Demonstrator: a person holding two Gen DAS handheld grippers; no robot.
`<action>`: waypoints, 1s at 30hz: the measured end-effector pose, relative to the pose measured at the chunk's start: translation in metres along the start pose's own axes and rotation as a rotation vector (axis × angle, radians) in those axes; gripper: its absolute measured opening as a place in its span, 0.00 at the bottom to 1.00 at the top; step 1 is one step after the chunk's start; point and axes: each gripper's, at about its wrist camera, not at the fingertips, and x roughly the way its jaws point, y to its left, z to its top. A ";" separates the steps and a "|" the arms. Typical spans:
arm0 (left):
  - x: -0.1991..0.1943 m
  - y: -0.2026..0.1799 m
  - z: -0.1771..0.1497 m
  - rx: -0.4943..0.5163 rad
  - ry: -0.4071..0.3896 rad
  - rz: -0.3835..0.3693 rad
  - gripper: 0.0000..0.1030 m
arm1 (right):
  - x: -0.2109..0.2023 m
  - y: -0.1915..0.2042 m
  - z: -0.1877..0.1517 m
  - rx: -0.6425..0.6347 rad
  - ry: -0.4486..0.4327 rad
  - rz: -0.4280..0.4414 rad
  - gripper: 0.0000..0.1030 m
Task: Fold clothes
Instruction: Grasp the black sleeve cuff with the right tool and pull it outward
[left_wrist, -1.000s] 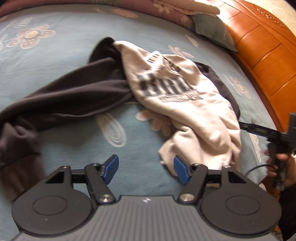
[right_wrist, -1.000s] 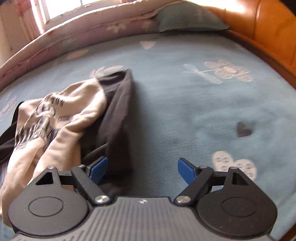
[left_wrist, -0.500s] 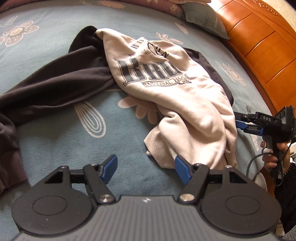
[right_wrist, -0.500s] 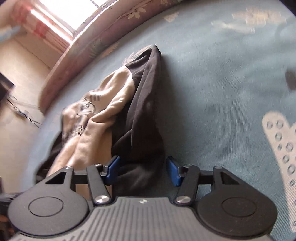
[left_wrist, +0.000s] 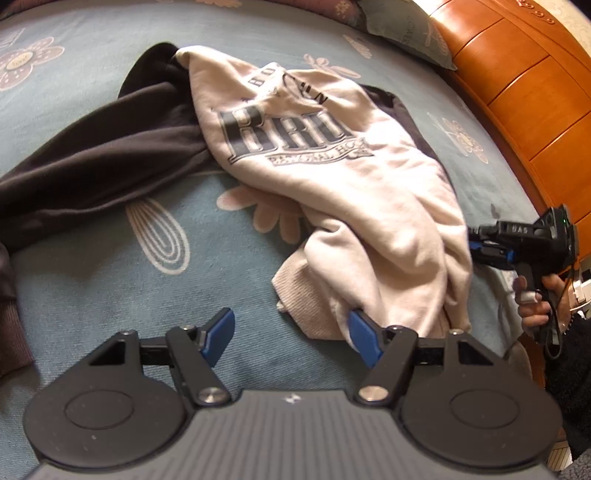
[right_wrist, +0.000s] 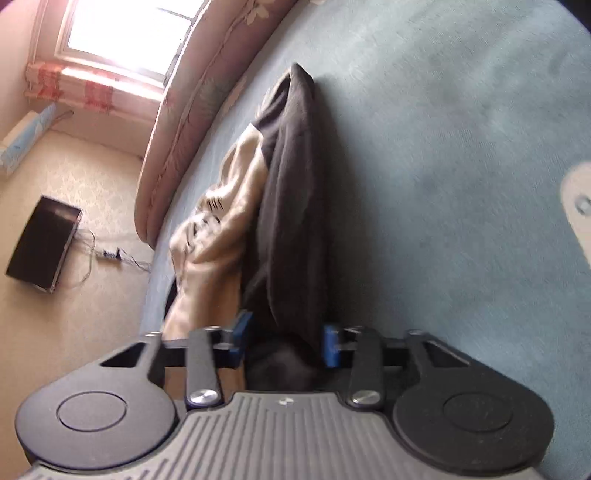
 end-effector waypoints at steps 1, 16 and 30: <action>0.002 0.000 0.000 -0.003 0.003 0.000 0.66 | 0.000 -0.006 -0.001 0.031 0.003 -0.006 0.00; -0.006 -0.001 0.002 0.008 -0.013 0.004 0.66 | -0.019 0.046 0.025 -0.128 -0.077 -0.348 0.01; -0.002 0.000 0.003 -0.001 -0.010 -0.010 0.66 | -0.035 0.014 0.022 -0.055 -0.010 -0.174 0.59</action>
